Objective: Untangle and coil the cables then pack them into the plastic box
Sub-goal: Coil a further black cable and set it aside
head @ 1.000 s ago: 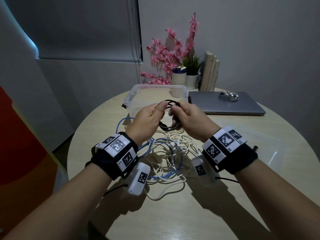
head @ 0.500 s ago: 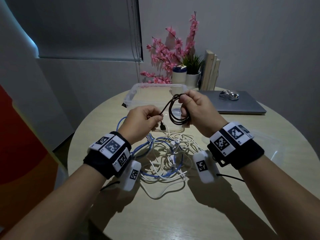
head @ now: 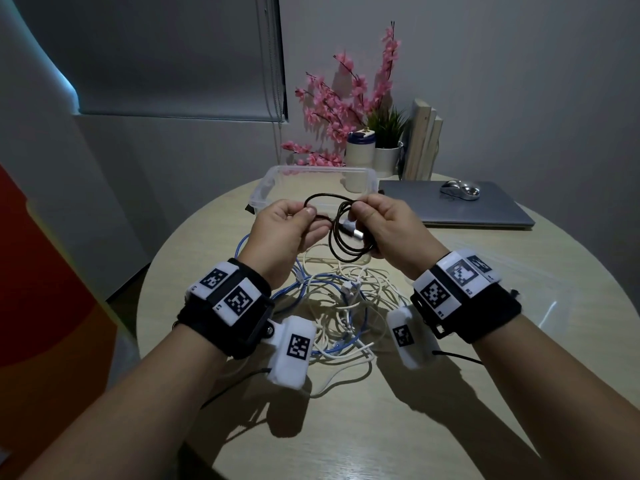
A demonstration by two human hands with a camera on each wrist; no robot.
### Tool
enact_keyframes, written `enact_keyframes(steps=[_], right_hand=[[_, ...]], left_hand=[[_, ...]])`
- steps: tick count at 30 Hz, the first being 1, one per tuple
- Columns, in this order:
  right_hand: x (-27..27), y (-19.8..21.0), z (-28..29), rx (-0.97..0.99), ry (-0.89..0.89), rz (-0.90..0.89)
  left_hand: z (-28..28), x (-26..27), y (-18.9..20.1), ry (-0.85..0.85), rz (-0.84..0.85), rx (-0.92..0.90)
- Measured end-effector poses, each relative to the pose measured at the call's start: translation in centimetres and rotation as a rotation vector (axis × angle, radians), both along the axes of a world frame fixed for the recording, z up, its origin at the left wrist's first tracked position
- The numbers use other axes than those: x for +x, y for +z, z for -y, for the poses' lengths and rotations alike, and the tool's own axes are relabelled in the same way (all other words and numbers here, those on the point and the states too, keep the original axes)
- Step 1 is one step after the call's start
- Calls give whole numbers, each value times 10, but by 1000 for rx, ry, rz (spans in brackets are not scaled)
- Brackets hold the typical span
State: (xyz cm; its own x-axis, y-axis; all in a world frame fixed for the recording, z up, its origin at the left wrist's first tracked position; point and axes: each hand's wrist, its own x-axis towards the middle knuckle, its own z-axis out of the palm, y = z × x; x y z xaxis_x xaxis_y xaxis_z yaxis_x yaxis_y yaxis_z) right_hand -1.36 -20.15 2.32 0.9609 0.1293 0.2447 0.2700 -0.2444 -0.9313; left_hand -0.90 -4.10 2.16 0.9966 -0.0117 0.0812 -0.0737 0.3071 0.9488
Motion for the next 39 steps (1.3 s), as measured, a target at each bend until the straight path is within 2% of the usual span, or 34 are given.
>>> enact_keyframes(steps=[5,8,12,15,20,24,31,35,39], right_hand=[[-1,0,-1,48,11,-4],[1,-3,-1,84,-15,30],[7,-9,3,106,-116,106],[9,-11,5,113,-178,143],[8,-9,3,94,-235,186],[8,-6,0,117,-246,184],[9,-6,-1,92,-221,179],[10,-5,4,129,-240,161],[7,-8,1,140,-239,166]], left_hand=[[1,-2,5,-37,-82,-132],[4,-7,5,-115,-164,-159],[3,-13,-1,-258,-189,-8],[2,-14,-2,-308,-193,34],[8,-17,1,-263,-151,162],[12,-17,4,-267,-205,251],[10,-21,7,-435,-286,143],[3,-18,4,-322,-240,231],[-1,-15,1,-271,-186,409]])
